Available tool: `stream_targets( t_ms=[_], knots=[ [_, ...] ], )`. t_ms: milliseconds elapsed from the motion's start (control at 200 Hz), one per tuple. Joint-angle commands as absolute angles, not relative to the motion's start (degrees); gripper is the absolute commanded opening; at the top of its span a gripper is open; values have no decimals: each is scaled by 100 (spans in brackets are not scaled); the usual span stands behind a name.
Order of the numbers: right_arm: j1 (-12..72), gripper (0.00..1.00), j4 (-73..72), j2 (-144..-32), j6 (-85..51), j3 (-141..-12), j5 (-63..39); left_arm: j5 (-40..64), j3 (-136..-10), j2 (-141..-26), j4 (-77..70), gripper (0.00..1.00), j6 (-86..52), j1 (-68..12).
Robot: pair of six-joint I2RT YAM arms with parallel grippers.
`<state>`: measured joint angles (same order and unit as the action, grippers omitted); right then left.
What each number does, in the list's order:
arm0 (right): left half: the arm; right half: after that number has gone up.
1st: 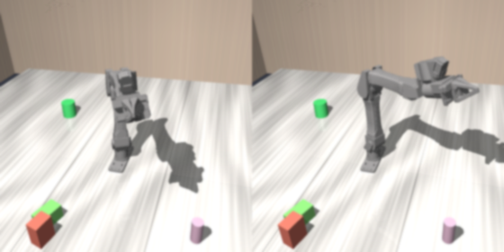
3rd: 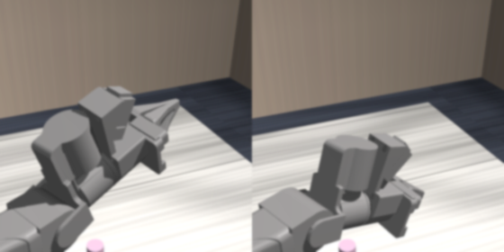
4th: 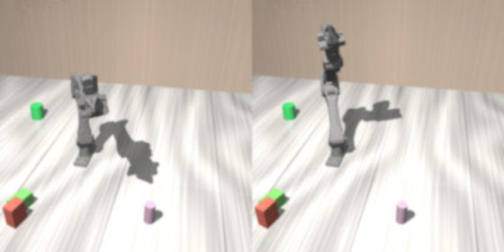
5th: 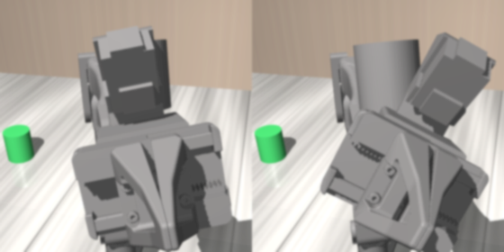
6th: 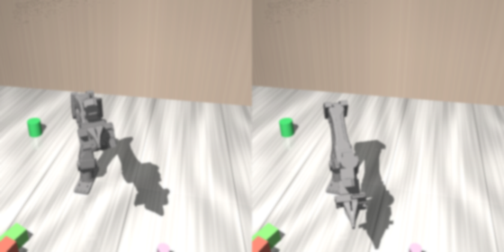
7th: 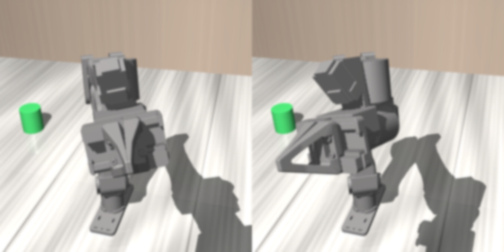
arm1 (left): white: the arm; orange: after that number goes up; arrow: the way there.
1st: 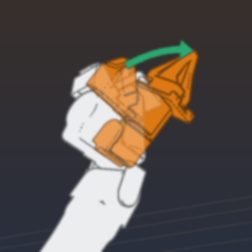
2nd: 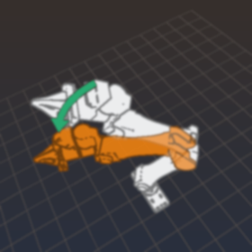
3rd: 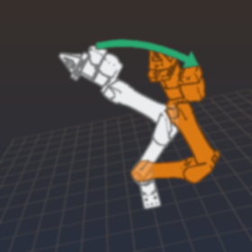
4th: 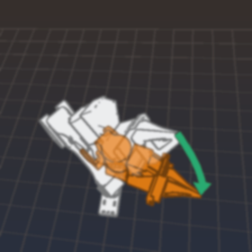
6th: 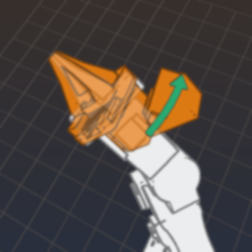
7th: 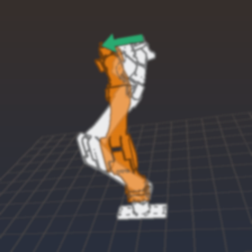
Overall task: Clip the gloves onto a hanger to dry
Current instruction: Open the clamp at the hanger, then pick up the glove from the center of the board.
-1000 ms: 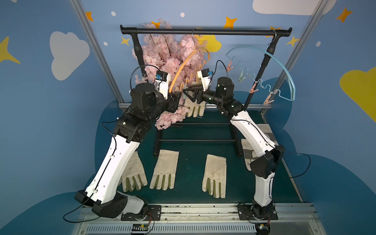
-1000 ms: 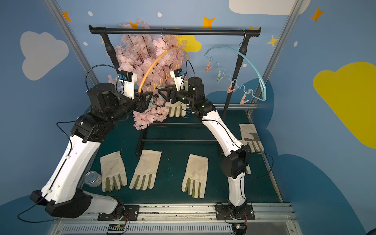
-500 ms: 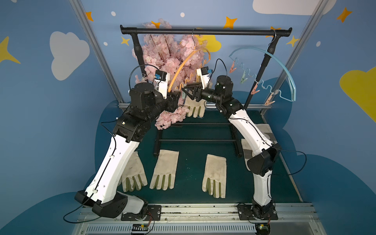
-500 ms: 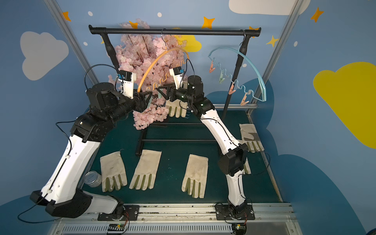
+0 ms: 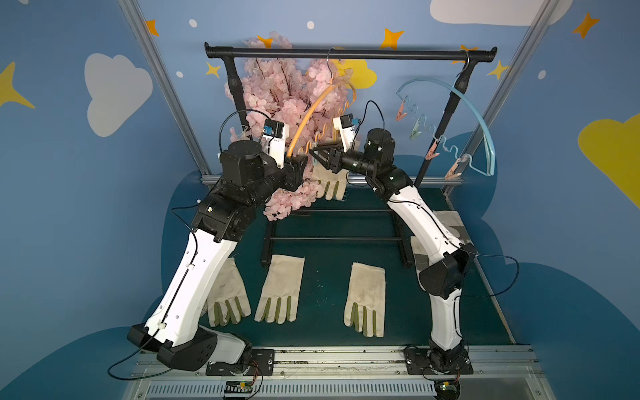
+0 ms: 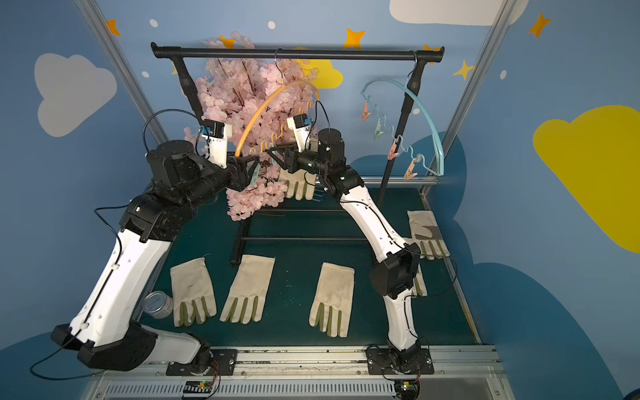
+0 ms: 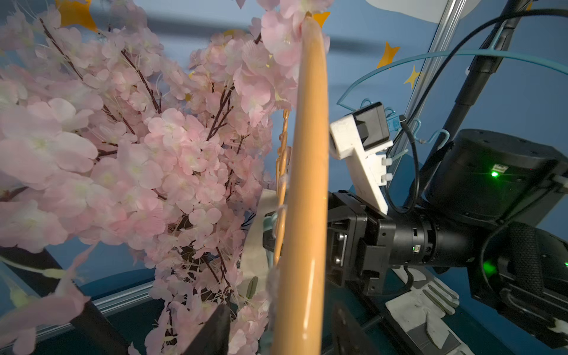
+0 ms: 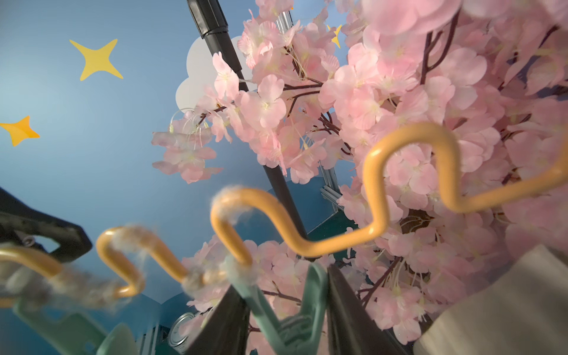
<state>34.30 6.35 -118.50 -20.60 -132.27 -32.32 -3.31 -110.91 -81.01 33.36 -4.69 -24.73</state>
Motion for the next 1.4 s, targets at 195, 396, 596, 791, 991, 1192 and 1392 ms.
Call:
stream_targets(
  t_ms=[195,396,596,791,991,1192,1392],
  knots=[
    [3428,29,519,-11842,-2072,-13360,-3296,-257,-11086,-8022,3243,53,-465,-2435],
    [3432,27,508,-11806,-2058,-13320,-3262,-282,-10664,-7580,3272,55,-626,-2421],
    [3419,27,534,-11743,-1982,-13238,-3207,-509,-9267,-6448,3509,56,-1156,-2373],
    [3419,27,527,-11720,-1982,-13192,-3182,-420,-7426,-5510,3795,56,-2189,-2368],
    [3420,27,493,-11707,-2002,-13187,-3168,371,-5307,-5487,2572,52,-3506,-2564],
    [3419,27,473,-11672,-2019,-13158,-3182,486,-4692,-6820,1206,52,-4043,-3459],
    [3410,27,394,-11619,-2040,-13074,-3171,867,-4853,-8267,226,52,-4315,-3770]
  ],
)
